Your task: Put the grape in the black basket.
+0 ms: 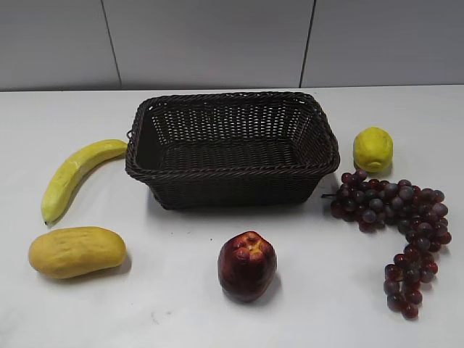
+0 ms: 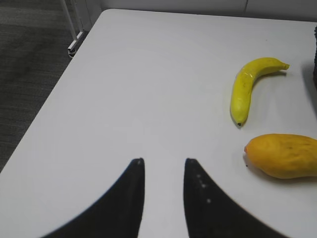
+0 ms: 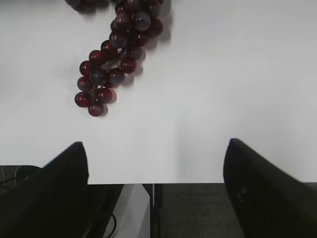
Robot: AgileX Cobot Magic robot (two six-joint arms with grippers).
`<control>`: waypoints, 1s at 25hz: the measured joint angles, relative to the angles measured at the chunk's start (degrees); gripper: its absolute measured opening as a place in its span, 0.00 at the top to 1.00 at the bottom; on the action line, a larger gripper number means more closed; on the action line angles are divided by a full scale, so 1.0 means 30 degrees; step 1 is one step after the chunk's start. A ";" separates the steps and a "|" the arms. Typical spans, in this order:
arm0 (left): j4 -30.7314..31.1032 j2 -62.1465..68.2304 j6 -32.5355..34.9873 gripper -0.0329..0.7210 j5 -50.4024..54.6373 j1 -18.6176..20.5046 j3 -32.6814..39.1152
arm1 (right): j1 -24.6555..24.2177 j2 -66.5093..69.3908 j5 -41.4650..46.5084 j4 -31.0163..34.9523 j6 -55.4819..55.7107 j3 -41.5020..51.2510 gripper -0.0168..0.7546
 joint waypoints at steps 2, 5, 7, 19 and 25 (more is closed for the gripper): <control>0.0000 0.0000 0.0000 0.67 0.0000 0.0000 0.0000 | 0.0000 0.2274 -0.0059 0.0000 -0.0103 -0.0821 0.17; 0.0000 0.0000 0.0000 0.67 0.0000 0.0000 0.0000 | 0.0291 0.5200 -0.0389 0.0000 -0.0339 -0.1957 0.19; 0.0000 0.0000 0.0000 0.67 0.0000 0.0000 0.0000 | 0.0657 0.6819 -0.0881 0.0000 -0.0536 -0.2612 0.20; 0.0000 0.0000 0.0000 0.67 0.0000 0.0000 0.0000 | 0.3748 1.3653 -0.5634 -0.1468 0.1013 -0.4266 0.20; 0.0000 0.0000 0.0000 0.67 0.0000 0.0000 0.0000 | 0.3771 1.6087 -0.6990 -0.2365 0.2152 -0.4271 0.20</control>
